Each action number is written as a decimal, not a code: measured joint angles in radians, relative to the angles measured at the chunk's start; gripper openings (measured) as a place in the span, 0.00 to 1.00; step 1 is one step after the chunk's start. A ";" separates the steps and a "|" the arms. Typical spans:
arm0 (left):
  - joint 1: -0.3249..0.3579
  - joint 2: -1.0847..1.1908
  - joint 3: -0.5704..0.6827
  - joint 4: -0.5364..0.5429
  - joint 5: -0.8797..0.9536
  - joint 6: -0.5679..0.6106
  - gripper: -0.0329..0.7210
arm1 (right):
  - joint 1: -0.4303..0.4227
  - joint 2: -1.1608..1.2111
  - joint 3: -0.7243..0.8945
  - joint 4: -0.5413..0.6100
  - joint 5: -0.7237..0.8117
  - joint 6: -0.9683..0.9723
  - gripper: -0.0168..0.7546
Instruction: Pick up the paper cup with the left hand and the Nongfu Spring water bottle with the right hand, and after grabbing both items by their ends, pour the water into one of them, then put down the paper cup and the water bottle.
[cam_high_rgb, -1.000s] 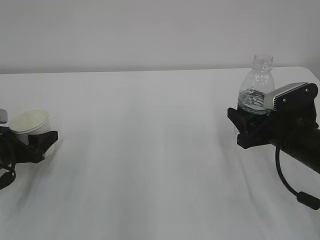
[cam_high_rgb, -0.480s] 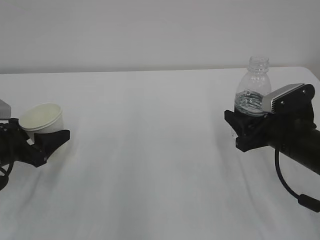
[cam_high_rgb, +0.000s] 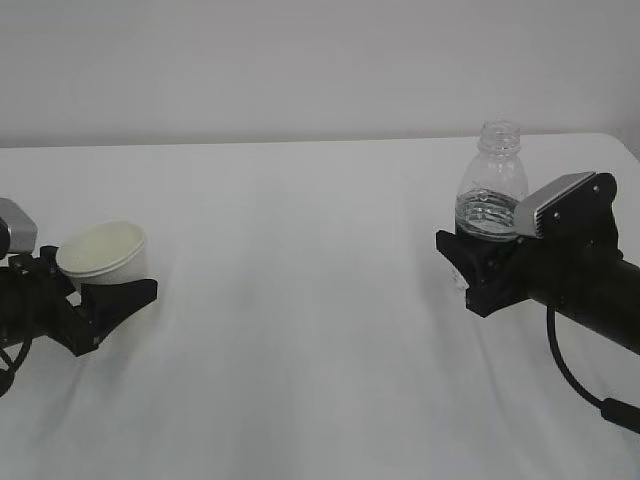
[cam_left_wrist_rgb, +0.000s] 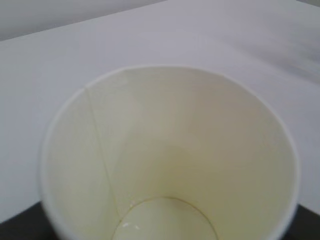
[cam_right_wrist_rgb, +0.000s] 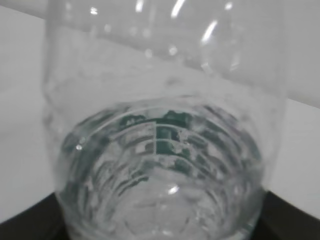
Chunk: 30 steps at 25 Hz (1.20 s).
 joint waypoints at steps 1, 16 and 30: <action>-0.008 0.000 0.000 0.003 0.000 0.000 0.72 | 0.000 0.000 0.000 -0.009 0.000 0.000 0.64; -0.183 -0.001 0.000 0.049 0.000 -0.002 0.72 | 0.000 0.000 0.000 -0.079 0.000 0.007 0.64; -0.397 -0.001 0.000 0.015 0.000 -0.002 0.72 | 0.000 0.000 0.000 -0.089 0.000 0.010 0.64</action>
